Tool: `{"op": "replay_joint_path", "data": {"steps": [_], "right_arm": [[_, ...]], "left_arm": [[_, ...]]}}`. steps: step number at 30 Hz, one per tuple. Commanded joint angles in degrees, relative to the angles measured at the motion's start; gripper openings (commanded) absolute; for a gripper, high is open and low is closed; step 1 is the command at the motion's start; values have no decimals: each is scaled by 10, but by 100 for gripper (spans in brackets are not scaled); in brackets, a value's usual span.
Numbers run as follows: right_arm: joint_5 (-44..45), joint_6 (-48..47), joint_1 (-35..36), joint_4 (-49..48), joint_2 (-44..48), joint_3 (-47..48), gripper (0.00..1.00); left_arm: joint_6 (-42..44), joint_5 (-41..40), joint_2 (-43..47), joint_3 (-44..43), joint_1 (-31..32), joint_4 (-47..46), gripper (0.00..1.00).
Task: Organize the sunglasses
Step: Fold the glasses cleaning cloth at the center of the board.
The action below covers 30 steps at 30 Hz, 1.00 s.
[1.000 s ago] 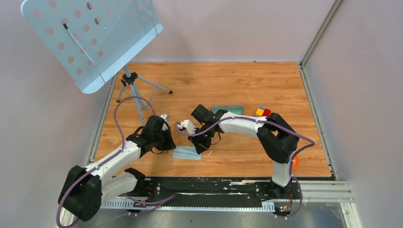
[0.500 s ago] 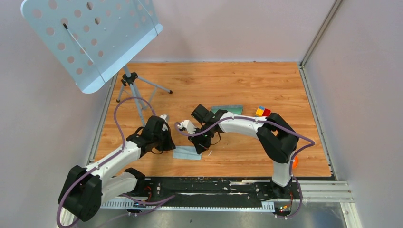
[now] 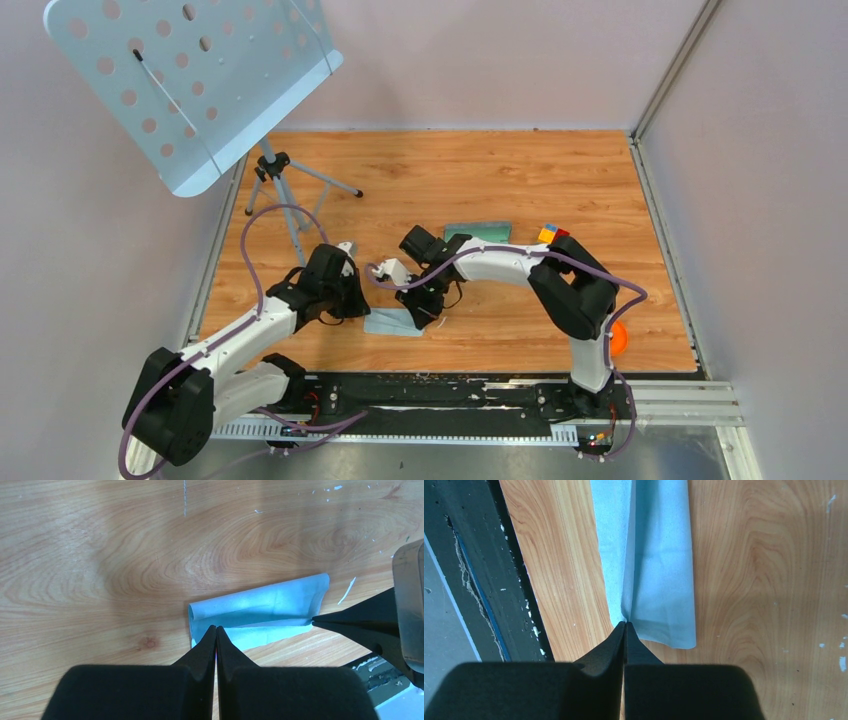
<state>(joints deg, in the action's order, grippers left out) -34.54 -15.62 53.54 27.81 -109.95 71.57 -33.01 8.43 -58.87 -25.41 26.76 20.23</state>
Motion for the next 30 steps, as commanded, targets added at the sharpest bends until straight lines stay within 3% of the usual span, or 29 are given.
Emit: {"op": "replay_joint_path", "data": {"steps": [1, 15, 30], "right_arm": [[-5, -9, 11, 28, -8, 13, 0], [-3, -10, 15, 29, 2, 23, 0], [29, -22, 15, 37, 4, 32, 0]], "left_arm": [[3, -4, -2, -2, 2, 4, 0], [-10, -40, 48, 7, 2, 15, 0], [-5, -16, -6, 6, 2, 4, 0]]}}
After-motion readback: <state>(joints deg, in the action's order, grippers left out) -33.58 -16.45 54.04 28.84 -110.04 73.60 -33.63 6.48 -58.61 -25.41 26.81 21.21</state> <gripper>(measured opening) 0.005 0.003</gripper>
